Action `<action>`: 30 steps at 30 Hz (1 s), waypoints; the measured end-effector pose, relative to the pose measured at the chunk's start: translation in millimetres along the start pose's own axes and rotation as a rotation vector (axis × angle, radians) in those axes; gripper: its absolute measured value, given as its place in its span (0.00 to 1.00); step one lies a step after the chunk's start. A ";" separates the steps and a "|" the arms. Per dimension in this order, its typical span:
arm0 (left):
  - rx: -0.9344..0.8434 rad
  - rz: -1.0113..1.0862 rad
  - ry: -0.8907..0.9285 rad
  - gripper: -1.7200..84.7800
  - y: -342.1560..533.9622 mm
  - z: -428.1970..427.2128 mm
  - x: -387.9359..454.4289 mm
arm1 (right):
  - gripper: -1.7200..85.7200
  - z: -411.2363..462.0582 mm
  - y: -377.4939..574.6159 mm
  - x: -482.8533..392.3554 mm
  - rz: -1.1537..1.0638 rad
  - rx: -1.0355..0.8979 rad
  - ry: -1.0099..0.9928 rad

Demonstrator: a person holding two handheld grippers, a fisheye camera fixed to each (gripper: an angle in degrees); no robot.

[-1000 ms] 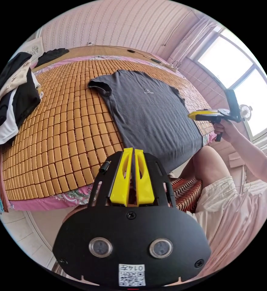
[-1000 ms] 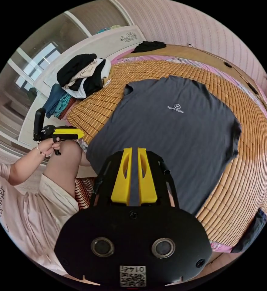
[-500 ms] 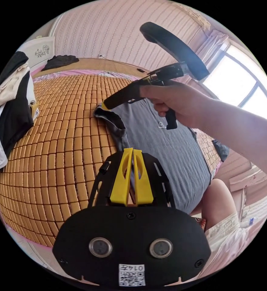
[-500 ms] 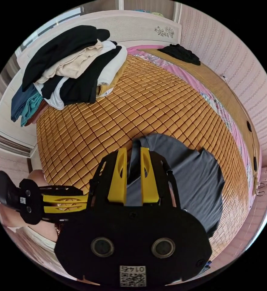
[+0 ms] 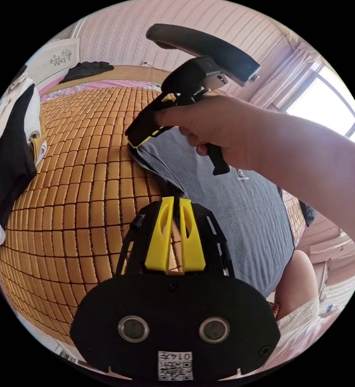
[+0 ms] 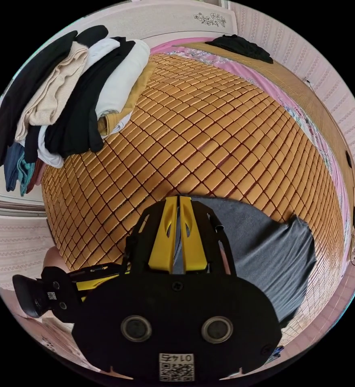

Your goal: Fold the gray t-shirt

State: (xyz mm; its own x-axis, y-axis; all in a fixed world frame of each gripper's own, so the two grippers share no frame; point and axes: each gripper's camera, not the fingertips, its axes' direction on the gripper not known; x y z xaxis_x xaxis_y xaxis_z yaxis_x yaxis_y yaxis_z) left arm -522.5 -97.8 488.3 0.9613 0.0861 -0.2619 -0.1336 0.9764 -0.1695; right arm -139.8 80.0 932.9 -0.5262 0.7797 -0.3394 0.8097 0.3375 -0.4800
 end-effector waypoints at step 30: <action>0.011 0.334 0.225 0.01 47.2 9.1 180.6 | 0.10 -59.1 590.2 166.6 0.712 0.407 0.206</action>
State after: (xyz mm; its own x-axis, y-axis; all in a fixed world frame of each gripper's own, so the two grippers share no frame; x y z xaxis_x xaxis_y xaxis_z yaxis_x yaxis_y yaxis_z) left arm -353.0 -34.3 441.7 0.7883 0.3544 -0.5029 -0.4258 0.9043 -0.0302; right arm 265.7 440.2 640.9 0.1647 0.8283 -0.5356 0.7527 -0.4565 -0.4744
